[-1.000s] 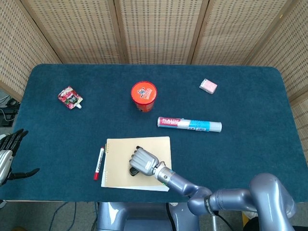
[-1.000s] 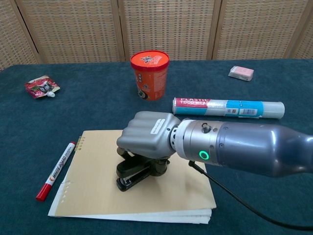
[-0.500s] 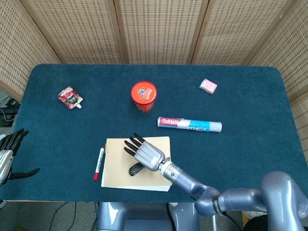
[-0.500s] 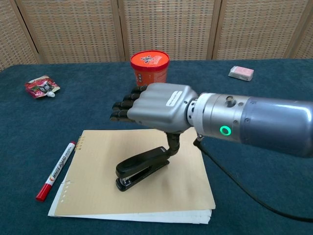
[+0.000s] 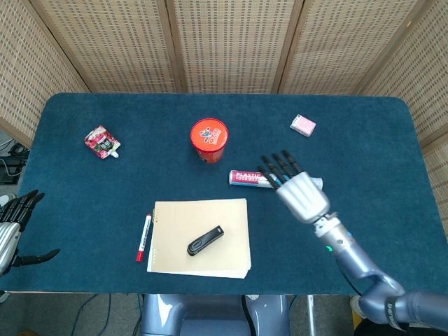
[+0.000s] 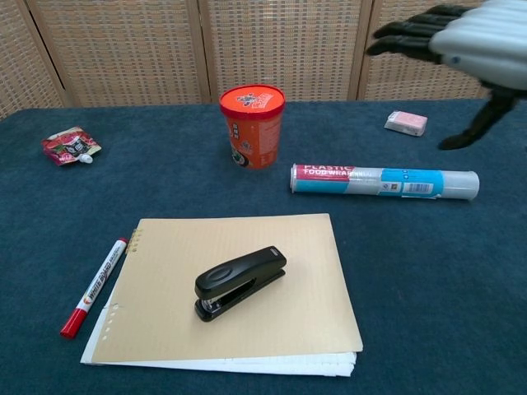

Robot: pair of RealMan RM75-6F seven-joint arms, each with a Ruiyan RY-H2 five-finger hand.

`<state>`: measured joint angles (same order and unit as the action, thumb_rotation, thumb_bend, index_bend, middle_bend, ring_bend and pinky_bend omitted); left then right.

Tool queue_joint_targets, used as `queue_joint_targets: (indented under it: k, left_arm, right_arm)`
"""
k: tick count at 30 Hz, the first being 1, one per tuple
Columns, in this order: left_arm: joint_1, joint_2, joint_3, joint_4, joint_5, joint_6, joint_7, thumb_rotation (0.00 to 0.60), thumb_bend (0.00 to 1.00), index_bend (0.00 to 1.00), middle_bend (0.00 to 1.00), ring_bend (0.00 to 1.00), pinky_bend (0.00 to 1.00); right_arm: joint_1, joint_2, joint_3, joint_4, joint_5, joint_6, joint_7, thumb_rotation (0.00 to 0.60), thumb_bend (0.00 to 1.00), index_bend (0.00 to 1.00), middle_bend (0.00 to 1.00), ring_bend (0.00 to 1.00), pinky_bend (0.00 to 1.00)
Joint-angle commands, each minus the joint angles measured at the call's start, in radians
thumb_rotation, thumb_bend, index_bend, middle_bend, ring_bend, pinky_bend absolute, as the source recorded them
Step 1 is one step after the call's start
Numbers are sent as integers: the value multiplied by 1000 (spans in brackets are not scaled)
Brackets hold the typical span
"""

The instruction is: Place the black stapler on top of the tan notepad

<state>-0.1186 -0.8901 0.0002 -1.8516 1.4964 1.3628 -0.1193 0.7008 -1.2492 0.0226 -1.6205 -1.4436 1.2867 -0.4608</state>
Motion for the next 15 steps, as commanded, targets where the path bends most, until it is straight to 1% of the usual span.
queue_joint_targets:
  k: [1,7,11,15]
  left_arm:
    - [8,-1,4,-3,11,14,3,600,0,0,0,0,0]
    - [21,-4,13,-6,38,43,14,600,0,0,0,0,0]
    - [32,-10,19,-1,66,71,19,600,0,0,0,0,0]
    - [42,-13,24,4,88,94,15,600,0,0,0,0,0]
  right_arm:
    - [-197,85,-50,87,14,174,207,600,0,0,0,0,0]
    - [-340,91,-89,125,21,257,370,600,0,0,0,0,0]
    - [-406,97,-111,117,6,300,439,600,0,0,0,0,0]
    - [-466,92,-120,123,-14,352,472,600,0,0,0,0,0]
